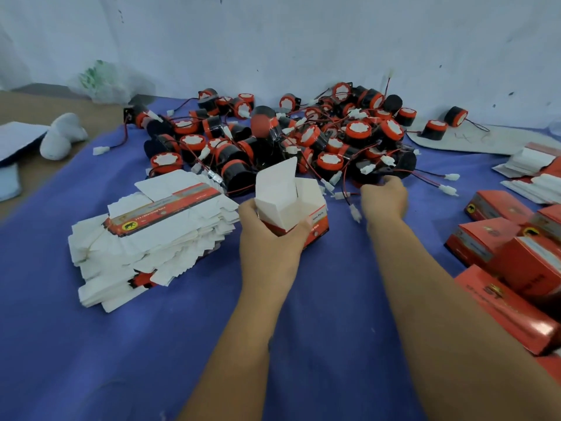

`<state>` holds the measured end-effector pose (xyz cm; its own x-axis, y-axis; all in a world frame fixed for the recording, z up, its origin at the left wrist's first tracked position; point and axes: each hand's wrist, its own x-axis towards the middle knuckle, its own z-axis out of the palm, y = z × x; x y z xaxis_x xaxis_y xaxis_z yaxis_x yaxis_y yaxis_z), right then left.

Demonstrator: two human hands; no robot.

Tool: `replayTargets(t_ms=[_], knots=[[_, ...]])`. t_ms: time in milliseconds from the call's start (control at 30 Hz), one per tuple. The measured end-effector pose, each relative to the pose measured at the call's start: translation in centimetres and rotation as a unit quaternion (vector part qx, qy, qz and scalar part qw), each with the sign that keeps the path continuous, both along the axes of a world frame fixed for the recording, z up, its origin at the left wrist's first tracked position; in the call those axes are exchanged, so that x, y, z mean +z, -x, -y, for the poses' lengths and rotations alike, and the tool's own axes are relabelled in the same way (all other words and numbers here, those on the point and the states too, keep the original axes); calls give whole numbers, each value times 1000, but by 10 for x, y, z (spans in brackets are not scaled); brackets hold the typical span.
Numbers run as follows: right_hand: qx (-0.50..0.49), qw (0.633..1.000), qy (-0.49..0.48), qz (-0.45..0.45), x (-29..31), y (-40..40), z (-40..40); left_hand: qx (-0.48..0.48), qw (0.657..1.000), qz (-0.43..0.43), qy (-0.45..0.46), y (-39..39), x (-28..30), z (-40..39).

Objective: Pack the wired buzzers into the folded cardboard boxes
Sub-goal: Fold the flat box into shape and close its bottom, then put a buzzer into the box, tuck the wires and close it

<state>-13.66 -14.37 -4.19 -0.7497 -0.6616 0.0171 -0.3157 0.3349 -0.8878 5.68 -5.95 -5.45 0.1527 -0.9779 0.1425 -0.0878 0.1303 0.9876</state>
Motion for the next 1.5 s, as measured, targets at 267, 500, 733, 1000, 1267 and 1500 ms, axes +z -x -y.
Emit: replayTargets(t_ms=[267, 500, 733, 1000, 1267, 1500], knots=[[-32, 989, -131, -57, 4, 4, 29, -15, 1000, 10, 1, 1, -1, 2], [-46, 989, -138, -4, 12, 2, 34, -29, 999, 15, 2, 0, 1, 1], [-72, 997, -34, -18, 13, -9, 15, -36, 999, 17, 4, -2, 3, -3], [-12, 952, 250, 174, -1, -13, -47, -24, 999, 18, 25, -3, 6, -2], [13, 964, 264, -21, 1, -60, -105, -31, 995, 81, 57, -3, 8, -12], [141, 902, 312, -264, 10, -86, -132, -70, 991, 94, 61, -5, 9, -18]])
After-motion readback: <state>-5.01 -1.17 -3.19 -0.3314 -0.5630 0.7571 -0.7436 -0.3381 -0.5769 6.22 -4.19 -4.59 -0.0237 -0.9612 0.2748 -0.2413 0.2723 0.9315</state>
